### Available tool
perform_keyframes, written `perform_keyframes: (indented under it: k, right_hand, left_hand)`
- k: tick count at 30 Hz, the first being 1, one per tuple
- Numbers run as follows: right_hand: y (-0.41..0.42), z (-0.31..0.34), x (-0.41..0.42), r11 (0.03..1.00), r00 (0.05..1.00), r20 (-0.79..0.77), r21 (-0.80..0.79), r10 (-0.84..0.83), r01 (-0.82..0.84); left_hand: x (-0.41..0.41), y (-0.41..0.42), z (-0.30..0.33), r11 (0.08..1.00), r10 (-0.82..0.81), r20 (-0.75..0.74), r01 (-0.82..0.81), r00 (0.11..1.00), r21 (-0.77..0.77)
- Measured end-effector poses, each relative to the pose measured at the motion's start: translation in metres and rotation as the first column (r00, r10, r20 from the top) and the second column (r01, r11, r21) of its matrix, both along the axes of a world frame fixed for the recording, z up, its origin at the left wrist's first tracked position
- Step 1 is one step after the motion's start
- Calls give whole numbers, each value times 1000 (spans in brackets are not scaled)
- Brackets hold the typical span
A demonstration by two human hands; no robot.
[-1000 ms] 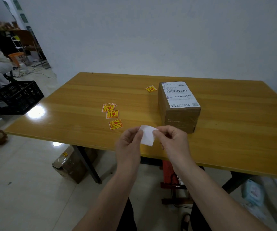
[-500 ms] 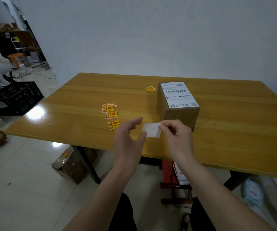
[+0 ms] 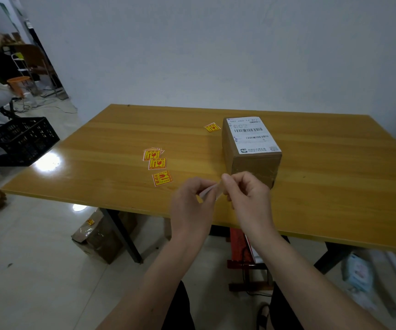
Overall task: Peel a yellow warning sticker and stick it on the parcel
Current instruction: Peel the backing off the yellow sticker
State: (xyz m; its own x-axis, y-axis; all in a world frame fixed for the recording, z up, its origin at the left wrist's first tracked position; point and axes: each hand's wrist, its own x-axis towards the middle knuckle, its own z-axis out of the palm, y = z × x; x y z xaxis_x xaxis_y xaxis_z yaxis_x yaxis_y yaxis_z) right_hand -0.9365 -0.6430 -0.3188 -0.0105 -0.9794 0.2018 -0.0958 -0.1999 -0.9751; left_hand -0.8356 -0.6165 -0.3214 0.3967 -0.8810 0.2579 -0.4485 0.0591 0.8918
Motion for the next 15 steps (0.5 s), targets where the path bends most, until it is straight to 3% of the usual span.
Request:
perform_keyframes:
  k: [10,15]
  right_hand:
    - [2,-2,3,989,990,119,117,75,-89]
    - [2,-1,4,976,960,270,174,78,-129]
  left_hand:
    - [-4,4,-2,998,-23,-101,17,995,-57]
    - [-3,5,-2,997,-3,-64,-2,998,-82]
